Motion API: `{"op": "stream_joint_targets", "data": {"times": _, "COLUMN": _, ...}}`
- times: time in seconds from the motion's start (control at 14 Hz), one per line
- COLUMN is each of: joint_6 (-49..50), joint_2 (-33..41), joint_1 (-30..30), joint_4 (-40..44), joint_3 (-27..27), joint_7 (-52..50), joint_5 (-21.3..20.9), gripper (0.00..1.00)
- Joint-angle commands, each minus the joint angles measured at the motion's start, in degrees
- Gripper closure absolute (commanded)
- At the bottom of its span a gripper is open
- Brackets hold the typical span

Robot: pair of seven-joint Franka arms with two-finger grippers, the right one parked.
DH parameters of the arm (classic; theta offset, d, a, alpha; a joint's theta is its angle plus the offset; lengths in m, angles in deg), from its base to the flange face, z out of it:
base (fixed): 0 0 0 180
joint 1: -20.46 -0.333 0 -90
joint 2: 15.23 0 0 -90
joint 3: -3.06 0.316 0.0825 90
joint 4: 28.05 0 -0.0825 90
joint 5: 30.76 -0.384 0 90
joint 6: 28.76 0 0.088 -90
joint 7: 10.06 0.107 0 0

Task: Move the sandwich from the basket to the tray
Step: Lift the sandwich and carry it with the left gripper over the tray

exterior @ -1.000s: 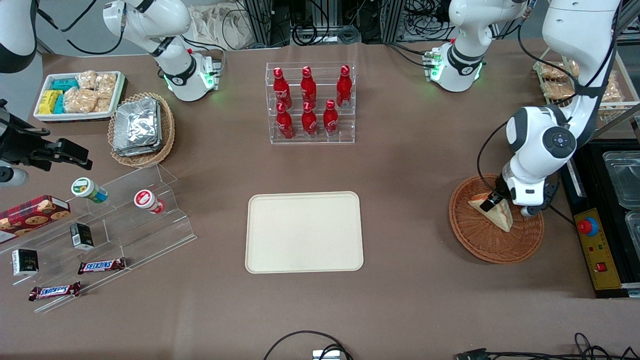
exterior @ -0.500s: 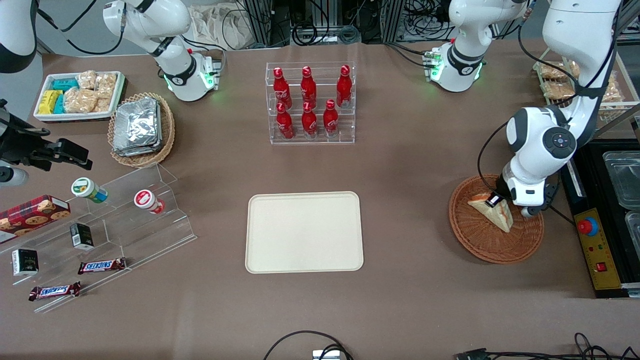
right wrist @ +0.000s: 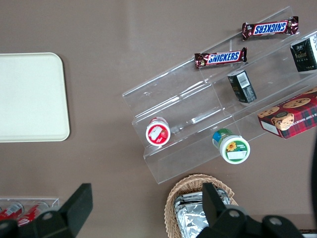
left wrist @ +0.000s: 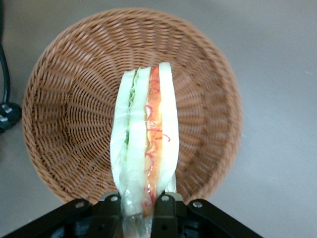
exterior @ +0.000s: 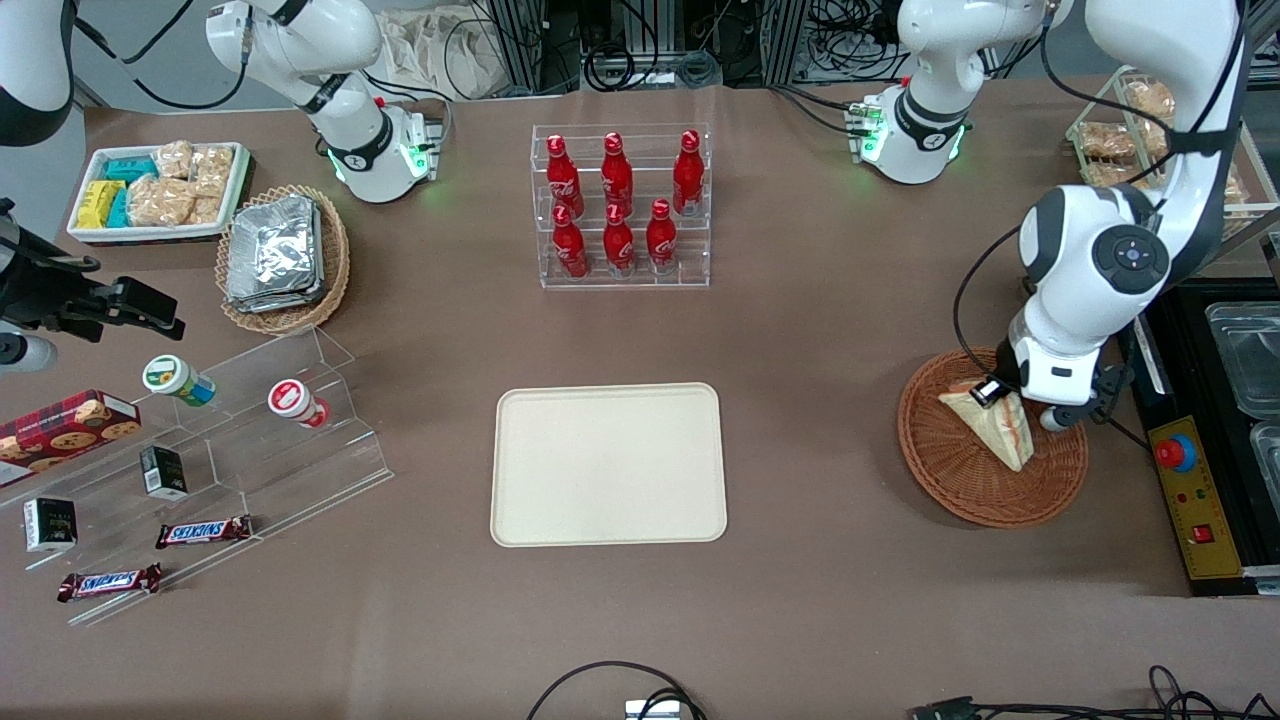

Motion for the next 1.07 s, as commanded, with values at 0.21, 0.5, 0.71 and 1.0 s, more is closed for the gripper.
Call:
{"op": "stream_joint_targets", "data": {"times": 0.21, "joint_6": 13.20, "joint_2": 0.93, "joint_1": 0.01, "joint_4": 11.26, "joint_3": -8.75, "joint_7": 5.77, "joint_5": -0.73, "gripper": 0.79}}
{"op": "stream_joint_targets", "data": {"times": 0.5, "joint_6": 13.20, "joint_2": -0.21, "joint_1": 0.01, "joint_4": 15.22, "joint_3": -15.61, "joint_7": 7.44, "joint_5": -0.73, "gripper": 0.77}}
{"op": "stream_joint_targets", "data": {"times": 0.71, "joint_6": 13.20, "joint_2": -2.05, "joint_1": 0.10, "joint_4": 17.86, "joint_3": -19.05, "joint_7": 7.89, "joint_5": -0.73, "gripper": 0.68}}
{"op": "stream_joint_targets", "data": {"times": 1.0, "joint_6": 13.29, "joint_2": -3.20, "joint_1": 0.10, "joint_4": 18.30, "joint_3": -21.60, "joint_7": 7.27, "joint_5": -2.83, "gripper": 0.71}}
